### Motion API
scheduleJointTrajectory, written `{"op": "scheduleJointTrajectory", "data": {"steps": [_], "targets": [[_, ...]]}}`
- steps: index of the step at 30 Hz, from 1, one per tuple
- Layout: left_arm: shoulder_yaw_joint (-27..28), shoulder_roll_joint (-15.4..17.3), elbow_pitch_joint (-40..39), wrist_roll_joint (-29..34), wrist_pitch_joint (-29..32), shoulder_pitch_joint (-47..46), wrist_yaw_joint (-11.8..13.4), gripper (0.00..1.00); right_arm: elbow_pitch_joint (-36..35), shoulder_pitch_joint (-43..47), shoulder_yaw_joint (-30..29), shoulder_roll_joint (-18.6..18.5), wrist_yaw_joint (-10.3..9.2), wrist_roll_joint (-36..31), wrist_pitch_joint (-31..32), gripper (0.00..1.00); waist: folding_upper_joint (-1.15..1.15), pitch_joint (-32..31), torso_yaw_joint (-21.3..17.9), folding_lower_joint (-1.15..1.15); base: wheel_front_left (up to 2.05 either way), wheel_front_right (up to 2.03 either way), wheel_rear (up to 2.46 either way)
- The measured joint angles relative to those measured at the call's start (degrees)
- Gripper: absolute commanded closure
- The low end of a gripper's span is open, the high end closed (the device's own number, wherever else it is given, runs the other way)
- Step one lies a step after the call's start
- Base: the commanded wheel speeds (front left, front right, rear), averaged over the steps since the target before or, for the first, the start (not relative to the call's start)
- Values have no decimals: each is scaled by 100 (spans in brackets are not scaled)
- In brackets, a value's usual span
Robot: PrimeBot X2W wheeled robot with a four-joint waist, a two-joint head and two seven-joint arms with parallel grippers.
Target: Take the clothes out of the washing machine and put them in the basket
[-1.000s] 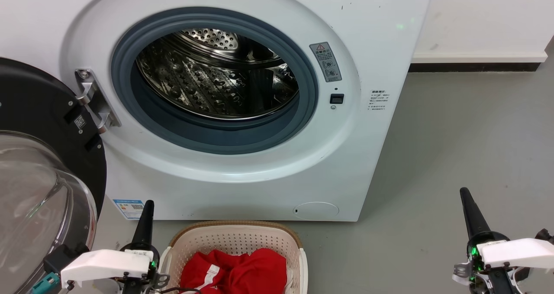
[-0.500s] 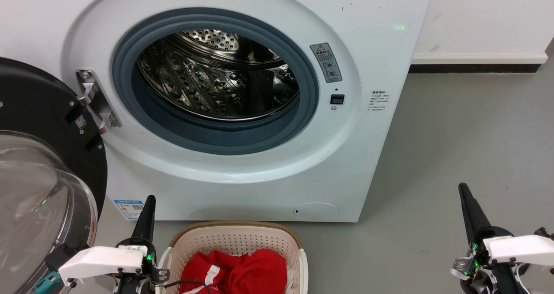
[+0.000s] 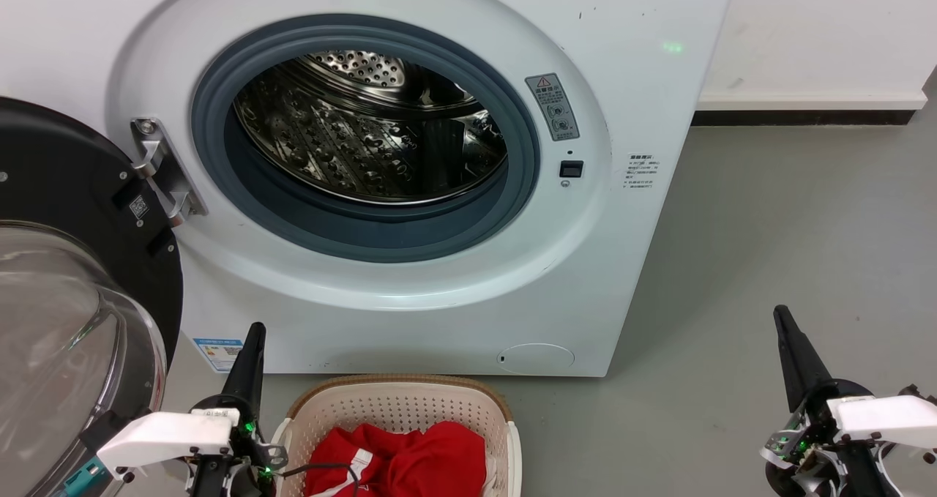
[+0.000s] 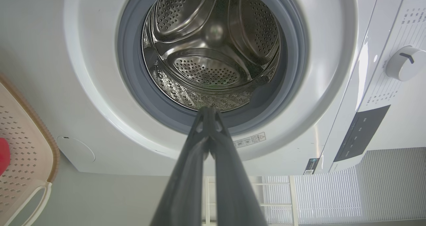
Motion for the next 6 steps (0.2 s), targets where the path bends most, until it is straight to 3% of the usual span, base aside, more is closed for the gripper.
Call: {"op": "scheduleJointTrajectory", "data": {"steps": [6], "targets": [[11,-2,27,-249,57,-28,-12,100,18,-69,-5,-2,0,252,73,100,0,-7,3,0,0,0,0]]}}
